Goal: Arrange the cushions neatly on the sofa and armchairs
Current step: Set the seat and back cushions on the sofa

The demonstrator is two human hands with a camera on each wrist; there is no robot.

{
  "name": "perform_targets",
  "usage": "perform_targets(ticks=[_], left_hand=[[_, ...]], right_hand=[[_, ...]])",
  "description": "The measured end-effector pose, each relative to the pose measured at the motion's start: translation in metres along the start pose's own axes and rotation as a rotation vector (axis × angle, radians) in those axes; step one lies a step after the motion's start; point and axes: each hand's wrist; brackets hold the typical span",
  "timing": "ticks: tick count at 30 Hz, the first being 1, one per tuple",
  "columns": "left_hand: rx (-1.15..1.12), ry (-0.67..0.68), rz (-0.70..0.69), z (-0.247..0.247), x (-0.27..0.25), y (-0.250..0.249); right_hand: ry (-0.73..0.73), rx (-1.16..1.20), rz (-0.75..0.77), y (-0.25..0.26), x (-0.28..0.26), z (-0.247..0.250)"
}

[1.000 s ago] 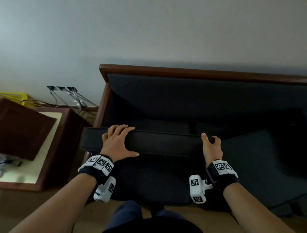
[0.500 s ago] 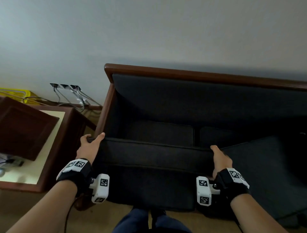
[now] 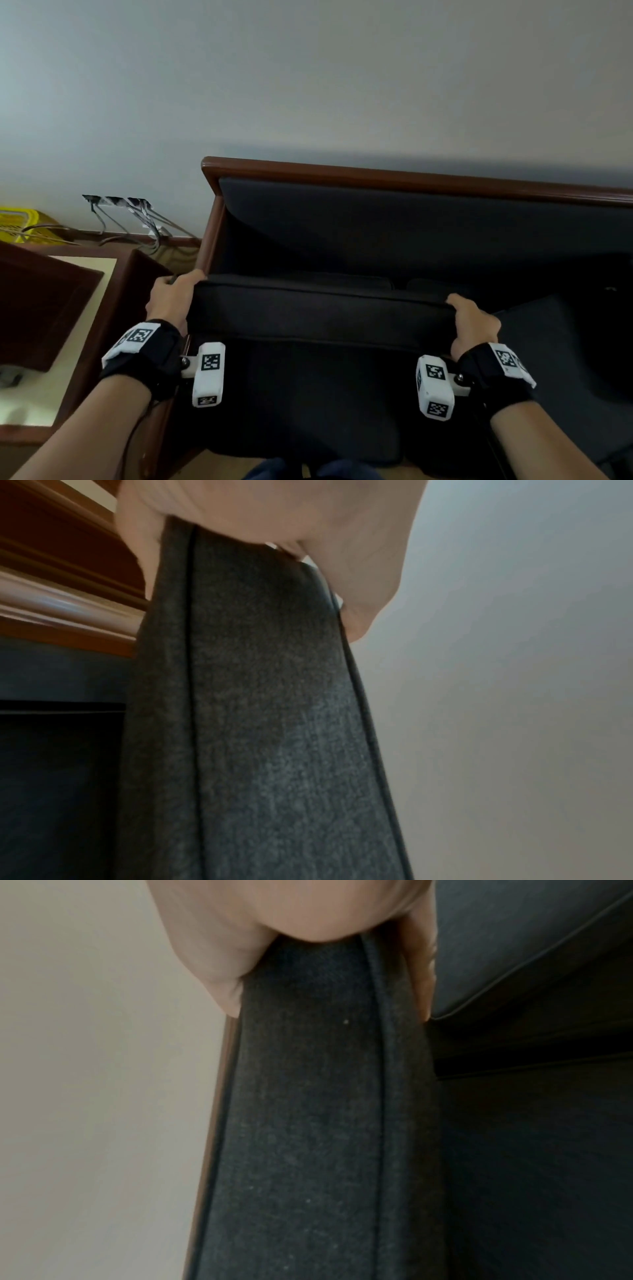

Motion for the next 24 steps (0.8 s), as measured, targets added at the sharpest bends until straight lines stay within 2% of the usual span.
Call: perform_targets(ticks=[4, 7, 11, 15, 20, 24], left_hand=[[-0.024, -0.048, -0.11, -0.02, 0.018, -0.031], [0.062, -0.033, -0.16, -0.037, 0.03, -0.04], [0.137, -0.043, -0.239, -0.049, 0.036, -0.037], [0.167, -0.04, -0.361, -0.061, 0.035, -0.029], [0.346, 0.073, -0.457, -0.063, 0.059, -0.041], [0.51, 0.078, -0.513, -0.074, 0.082, -0.073]], right_hand=[[0.143, -0.019, 0.002, 0.025, 0.019, -0.029], [0.268, -0.106, 0.003, 0.029, 0.031, -0.048], [0.298, -0.166, 0.079, 0.03, 0.04, -0.062], [0.295, -0.09, 0.145, 0.04, 0.053, -0.069], [0.218, 0.05, 0.21, 0.046, 0.076, -0.087], [0.098, -0.099, 0.255, 0.063, 0.099, -0.113]])
Point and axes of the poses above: each hand's wrist, its own x-axis towards the middle knuckle, its own z-axis out of the back of the hand, y = z × x, and after that the axes turned 8 degrees about y, right-handed
